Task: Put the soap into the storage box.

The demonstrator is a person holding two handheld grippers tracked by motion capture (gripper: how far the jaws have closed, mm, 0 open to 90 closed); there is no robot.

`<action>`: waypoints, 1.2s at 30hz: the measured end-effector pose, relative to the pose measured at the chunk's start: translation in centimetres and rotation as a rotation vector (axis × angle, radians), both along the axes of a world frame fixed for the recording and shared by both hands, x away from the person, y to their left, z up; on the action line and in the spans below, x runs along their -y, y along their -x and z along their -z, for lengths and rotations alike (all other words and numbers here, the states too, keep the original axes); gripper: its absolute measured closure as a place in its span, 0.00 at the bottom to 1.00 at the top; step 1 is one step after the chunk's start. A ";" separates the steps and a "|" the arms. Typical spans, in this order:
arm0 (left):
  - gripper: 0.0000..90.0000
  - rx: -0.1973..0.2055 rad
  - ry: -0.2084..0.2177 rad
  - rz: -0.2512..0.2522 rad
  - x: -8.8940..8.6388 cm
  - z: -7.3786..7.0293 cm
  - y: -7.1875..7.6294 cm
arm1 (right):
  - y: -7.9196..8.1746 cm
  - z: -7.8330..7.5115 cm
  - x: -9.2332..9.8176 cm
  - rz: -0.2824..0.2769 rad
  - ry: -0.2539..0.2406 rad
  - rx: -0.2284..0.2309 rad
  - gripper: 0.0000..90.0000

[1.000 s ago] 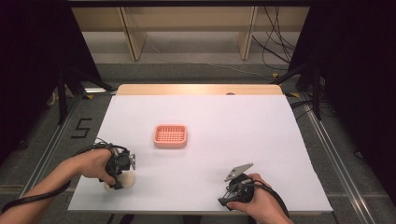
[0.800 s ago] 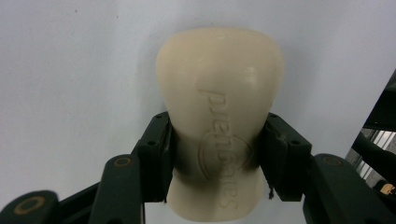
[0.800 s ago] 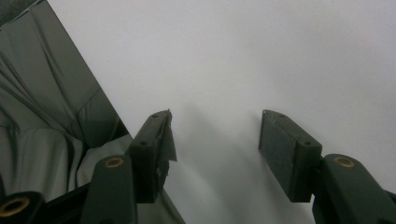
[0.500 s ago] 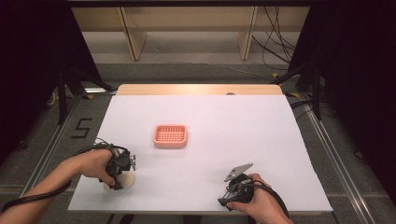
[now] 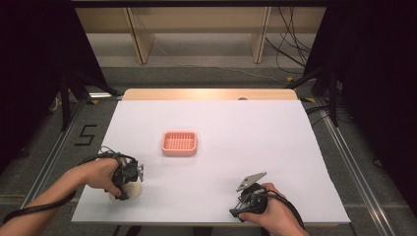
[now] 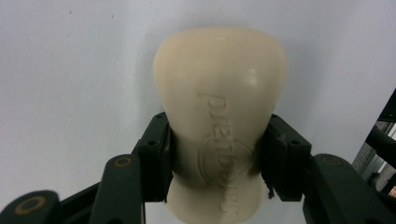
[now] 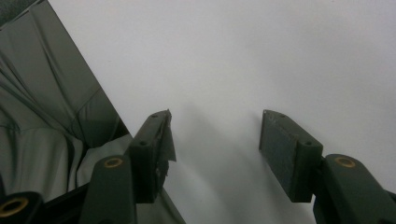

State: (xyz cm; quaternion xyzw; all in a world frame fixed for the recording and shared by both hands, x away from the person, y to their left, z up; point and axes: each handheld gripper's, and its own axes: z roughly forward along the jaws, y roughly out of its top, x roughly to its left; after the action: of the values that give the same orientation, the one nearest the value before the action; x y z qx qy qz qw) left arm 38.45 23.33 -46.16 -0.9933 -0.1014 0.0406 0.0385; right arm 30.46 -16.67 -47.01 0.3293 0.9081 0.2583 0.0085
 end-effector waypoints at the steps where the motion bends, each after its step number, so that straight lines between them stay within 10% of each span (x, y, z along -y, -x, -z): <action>1: 0.55 -0.001 0.001 0.001 0.0 0.0 0.0 | 0.0 0.0 0.0 -0.001 -0.002 -0.005 0.49; 36: 0.55 0.017 0.069 -0.005 0.5 -2.1 -0.3 | 0.0 0.0 0.0 0.015 -0.001 -0.009 0.49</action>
State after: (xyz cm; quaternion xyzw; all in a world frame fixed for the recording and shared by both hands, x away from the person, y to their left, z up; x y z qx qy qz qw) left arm 38.77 22.87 -44.07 -0.9941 -0.1026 0.0359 0.0030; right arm 30.43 -16.71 -46.96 0.3371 0.9056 0.2571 0.0063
